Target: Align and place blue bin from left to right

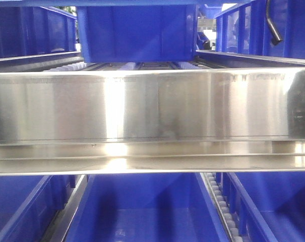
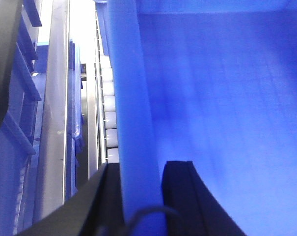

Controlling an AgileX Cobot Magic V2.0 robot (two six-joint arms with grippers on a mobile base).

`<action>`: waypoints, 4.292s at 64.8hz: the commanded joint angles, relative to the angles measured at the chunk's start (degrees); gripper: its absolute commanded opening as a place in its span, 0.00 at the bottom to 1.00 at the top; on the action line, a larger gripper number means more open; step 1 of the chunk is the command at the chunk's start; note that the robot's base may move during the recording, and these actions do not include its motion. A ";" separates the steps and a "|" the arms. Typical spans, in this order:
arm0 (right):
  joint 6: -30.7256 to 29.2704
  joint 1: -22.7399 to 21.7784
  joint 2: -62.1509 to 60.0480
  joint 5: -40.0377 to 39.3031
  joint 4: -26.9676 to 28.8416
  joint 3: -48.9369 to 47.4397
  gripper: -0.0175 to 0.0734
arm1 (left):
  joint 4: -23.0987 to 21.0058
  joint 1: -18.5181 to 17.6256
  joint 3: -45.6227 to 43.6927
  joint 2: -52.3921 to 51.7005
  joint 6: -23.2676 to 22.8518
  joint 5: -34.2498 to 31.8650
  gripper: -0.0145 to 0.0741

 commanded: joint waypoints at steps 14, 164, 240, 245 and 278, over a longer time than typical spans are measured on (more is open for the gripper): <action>-1.40 -0.07 -1.04 -6.32 -1.07 -1.40 0.03 | -0.85 -0.44 -0.87 -1.43 0.48 -5.02 0.04; -1.40 -0.07 -0.94 -6.76 -1.07 -1.40 0.03 | -0.15 -0.44 -0.87 -1.43 0.48 -5.02 0.04; -1.40 -0.07 -0.94 -6.86 -0.68 -1.40 0.03 | 0.96 -0.44 -0.87 -1.43 0.48 -5.02 0.04; -1.40 -0.07 -0.94 -6.86 -0.68 -1.40 0.03 | 0.96 -0.44 -0.87 -1.43 0.48 -5.02 0.04; -1.40 -0.07 -0.94 -6.86 -0.68 -1.40 0.03 | 0.96 -0.44 -0.87 -1.43 0.48 -5.02 0.04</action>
